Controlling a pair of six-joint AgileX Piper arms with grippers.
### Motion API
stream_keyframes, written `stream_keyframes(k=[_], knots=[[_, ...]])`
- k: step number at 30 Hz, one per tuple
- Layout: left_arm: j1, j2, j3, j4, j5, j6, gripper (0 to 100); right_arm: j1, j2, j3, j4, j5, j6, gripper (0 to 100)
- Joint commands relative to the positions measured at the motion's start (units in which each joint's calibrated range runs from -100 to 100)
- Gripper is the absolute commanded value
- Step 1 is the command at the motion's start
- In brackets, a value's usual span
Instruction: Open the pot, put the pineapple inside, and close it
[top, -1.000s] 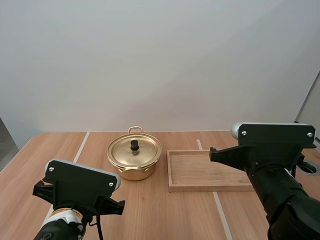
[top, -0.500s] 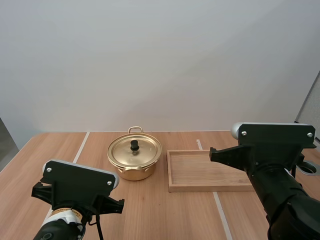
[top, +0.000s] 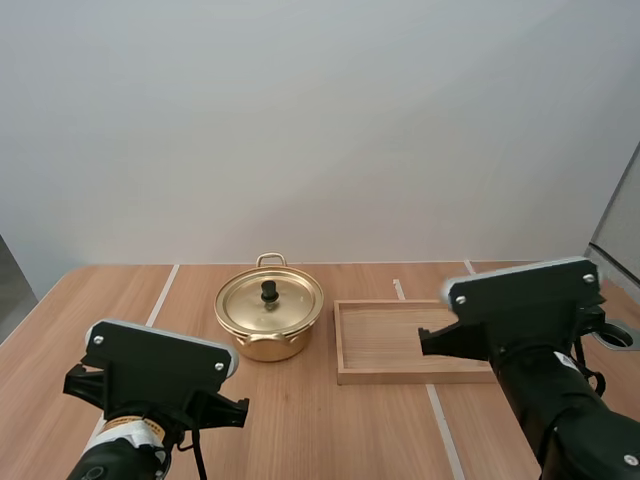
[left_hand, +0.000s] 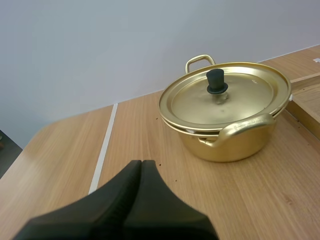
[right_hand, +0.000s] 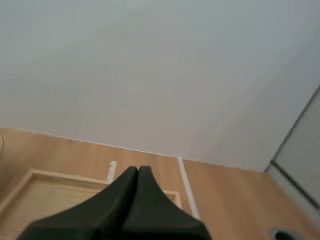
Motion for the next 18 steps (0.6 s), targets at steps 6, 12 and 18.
stream_keyframes(k=[6,12,18], knots=[[0.07,-0.2,0.1,0.5,-1.6,-0.5,0,0.0,-0.4,0.7,-22.2,11.5,15.7,0],[0.07,-0.2,0.1,0.5,-1.6,-0.5,0,0.0,-0.4,0.7,-47.1,13.8,52.4,0],[0.07,-0.2,0.1,0.5,-1.6,-0.5,0,0.0,-0.4,1.3,-70.2,22.0,79.6,0]])
